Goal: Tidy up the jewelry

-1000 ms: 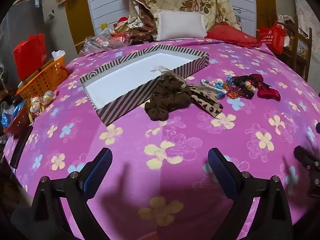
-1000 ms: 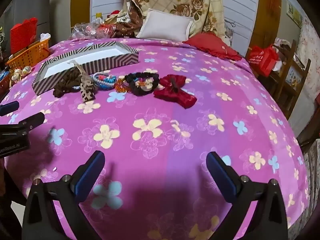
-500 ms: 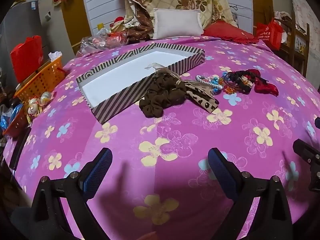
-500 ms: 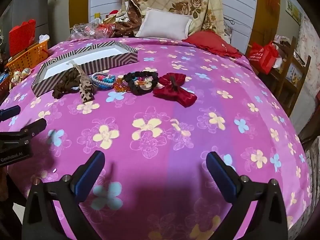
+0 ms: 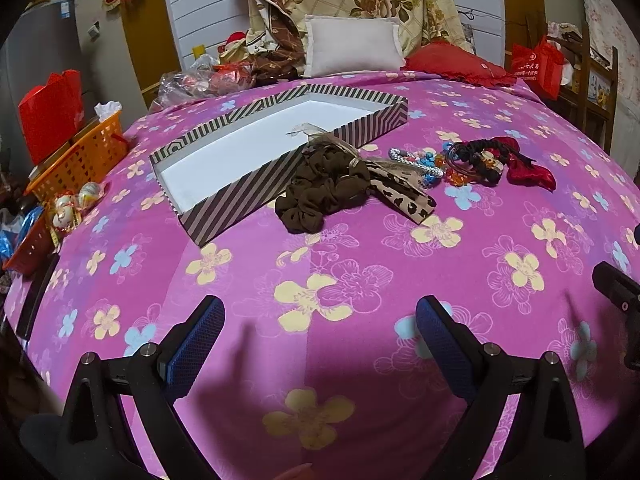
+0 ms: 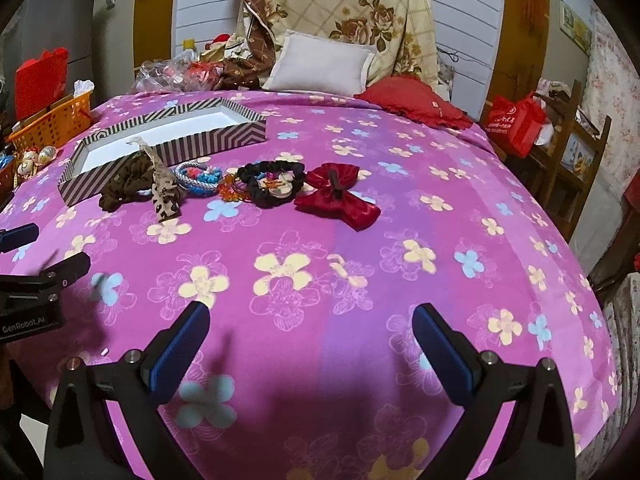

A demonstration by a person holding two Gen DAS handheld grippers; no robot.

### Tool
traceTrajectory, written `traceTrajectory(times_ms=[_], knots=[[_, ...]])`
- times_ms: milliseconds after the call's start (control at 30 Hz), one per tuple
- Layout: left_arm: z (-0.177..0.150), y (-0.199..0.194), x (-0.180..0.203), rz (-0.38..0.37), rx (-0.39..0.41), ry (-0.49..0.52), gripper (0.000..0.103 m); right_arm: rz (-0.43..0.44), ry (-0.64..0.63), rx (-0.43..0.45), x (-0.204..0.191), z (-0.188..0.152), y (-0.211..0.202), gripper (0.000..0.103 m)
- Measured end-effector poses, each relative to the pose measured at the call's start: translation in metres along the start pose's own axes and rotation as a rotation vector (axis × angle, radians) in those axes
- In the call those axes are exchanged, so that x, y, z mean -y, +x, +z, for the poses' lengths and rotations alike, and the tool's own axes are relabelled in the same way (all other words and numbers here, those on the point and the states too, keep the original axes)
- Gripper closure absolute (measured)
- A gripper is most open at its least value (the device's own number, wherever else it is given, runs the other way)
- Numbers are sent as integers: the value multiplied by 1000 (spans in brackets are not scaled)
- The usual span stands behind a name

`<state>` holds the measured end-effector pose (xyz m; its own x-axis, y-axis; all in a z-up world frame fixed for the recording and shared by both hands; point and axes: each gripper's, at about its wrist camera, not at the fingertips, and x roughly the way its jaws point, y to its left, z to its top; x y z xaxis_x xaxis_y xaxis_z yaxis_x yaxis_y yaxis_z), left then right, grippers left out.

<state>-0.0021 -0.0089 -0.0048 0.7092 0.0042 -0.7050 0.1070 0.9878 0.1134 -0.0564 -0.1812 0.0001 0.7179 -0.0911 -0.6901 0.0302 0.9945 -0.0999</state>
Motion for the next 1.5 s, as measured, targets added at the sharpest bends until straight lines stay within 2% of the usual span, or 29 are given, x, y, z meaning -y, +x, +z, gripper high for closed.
traceTrajectory(times_ms=[200,333,400,1067,1200,1333,1500], knots=[[-1,1,0,-4,-2,-2,32,23,33,-5,5,0,3,0],[-2,1,0,-6,-4,3,32,15,37,-43,4,-5,10,0],[-1,1,0,-6,-6,3,32,38,42,-47,3,-5,10,0],[-4,3,1,-11,-16,6,32,-13,-13,-34,-2,-2,4,0],[-4,5,-4,-51,-37,-15,32,-7,3,-24,1,-1,1,0],[-5,13,-13,-127,-93,-72,32,4,35,-24,7,1,-1,0],[-11,17,-11,-125,-115,-75,31,25,68,-21,13,2,-5,0]])
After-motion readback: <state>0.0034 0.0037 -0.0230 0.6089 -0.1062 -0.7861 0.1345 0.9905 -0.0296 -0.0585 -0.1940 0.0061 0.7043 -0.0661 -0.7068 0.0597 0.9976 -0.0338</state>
